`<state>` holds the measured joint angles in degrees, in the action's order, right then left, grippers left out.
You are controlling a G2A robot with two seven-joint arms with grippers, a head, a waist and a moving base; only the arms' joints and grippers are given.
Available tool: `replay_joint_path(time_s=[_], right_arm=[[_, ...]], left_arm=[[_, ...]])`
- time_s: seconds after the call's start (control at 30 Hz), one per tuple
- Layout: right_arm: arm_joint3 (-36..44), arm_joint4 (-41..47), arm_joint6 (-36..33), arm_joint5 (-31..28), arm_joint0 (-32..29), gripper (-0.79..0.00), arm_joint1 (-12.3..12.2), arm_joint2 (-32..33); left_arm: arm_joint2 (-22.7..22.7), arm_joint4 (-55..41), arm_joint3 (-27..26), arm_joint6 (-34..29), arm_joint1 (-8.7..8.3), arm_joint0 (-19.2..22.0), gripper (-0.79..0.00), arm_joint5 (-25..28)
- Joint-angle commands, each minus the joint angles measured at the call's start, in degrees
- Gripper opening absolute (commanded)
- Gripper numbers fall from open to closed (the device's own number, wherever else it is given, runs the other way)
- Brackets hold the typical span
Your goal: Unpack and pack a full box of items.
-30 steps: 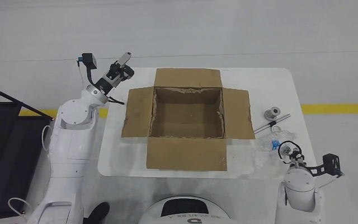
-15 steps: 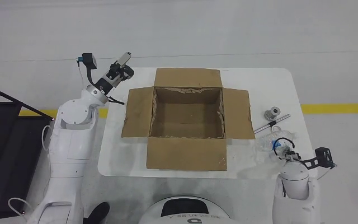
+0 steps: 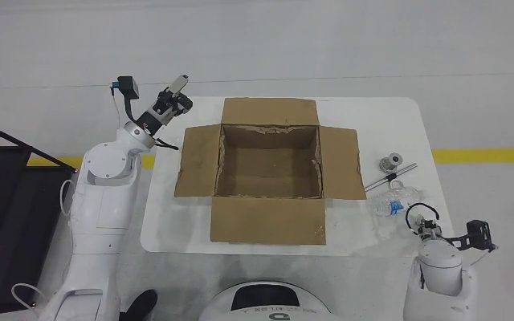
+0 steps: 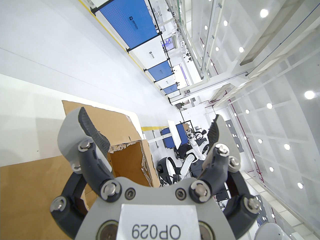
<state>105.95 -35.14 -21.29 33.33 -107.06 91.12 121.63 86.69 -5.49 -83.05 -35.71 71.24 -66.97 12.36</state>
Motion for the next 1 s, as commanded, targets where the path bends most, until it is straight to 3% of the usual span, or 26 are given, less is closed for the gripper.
replay_joint_path(time_s=[0.0,0.13,0.5,0.6,0.77,0.97], right_arm=[[0.81,5.03,-1.60,-3.38,-1.39,-0.785,-0.03,2.71],[1.32,12.39,-6.06,-10.68,-4.48,-0.785,-0.12,5.47],[0.68,12.48,-8.73,-11.41,-5.18,-0.785,-0.45,5.79],[-0.51,19.91,-10.58,-13.49,-5.44,-0.785,-0.59,9.64],[9.57,30.99,-14.99,-16.57,-9.49,-0.785,-0.13,11.78],[24.04,29.43,-17.71,-12.04,-11.69,-0.785,-0.20,6.66]], left_arm=[[0.00,-0.04,0.02,0.00,0.00,0.01,0.000,-0.01],[0.00,-0.04,0.02,0.00,0.00,0.01,0.000,-0.01],[0.00,-0.04,0.02,0.00,0.00,0.01,0.000,-0.01],[0.00,-0.04,0.02,0.00,0.00,0.01,0.000,-0.01],[0.00,-0.04,0.02,0.00,0.00,0.01,0.000,-0.01],[0.00,-0.04,0.02,0.00,0.00,0.01,0.000,-0.01]])
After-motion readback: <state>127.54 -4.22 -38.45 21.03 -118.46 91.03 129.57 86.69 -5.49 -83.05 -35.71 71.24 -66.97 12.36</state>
